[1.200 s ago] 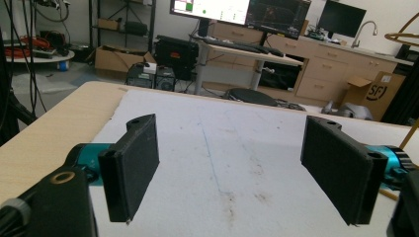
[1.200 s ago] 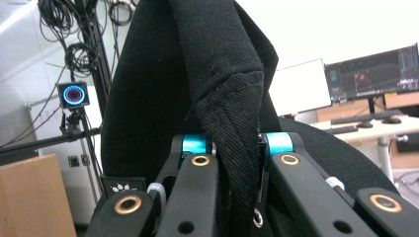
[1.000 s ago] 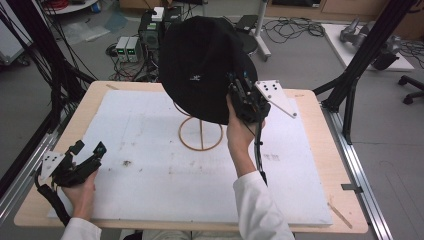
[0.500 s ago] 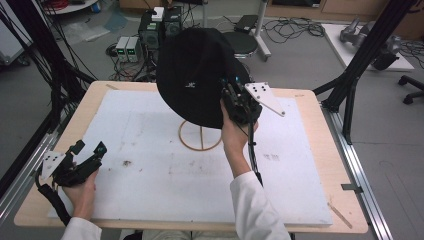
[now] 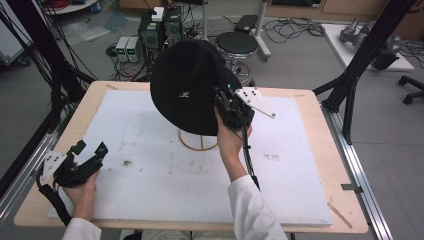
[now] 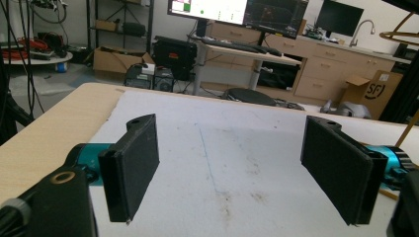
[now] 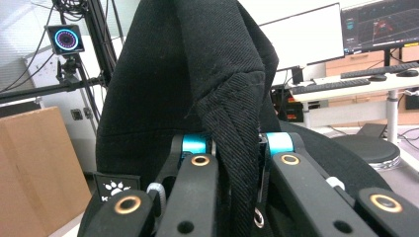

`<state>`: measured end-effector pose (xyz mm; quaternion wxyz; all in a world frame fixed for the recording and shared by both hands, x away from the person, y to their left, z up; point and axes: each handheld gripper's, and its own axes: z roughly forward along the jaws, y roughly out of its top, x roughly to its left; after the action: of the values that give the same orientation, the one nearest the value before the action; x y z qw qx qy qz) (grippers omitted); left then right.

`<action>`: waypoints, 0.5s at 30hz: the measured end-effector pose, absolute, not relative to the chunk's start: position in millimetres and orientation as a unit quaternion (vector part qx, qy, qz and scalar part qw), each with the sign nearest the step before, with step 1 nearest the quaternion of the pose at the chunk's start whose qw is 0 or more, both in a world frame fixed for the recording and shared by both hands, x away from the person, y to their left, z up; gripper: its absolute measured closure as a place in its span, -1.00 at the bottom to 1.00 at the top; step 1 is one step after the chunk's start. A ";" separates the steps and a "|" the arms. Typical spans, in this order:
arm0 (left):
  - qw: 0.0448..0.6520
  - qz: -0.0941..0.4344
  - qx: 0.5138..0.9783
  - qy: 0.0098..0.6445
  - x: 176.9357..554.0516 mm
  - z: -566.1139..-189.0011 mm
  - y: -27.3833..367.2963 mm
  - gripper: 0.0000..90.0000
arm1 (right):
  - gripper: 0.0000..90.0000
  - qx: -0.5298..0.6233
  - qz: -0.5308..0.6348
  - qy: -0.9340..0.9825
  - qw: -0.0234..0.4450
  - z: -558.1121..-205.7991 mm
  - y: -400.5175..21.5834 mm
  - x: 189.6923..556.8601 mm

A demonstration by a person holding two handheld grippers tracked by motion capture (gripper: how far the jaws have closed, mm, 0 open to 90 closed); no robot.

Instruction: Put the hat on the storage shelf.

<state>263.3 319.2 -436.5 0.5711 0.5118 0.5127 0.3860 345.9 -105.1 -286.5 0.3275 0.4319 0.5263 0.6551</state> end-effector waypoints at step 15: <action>0.569 0.392 0.506 0.516 261.4 -436.4 322.0 -0.49 | 0.93 0.438 0.646 0.543 0.309 -291.2 -106.8 348.9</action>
<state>261.4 322.0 -436.4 0.5694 0.5064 0.5157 0.3915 348.9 -106.8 -291.2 0.3094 0.4380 0.5432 0.6460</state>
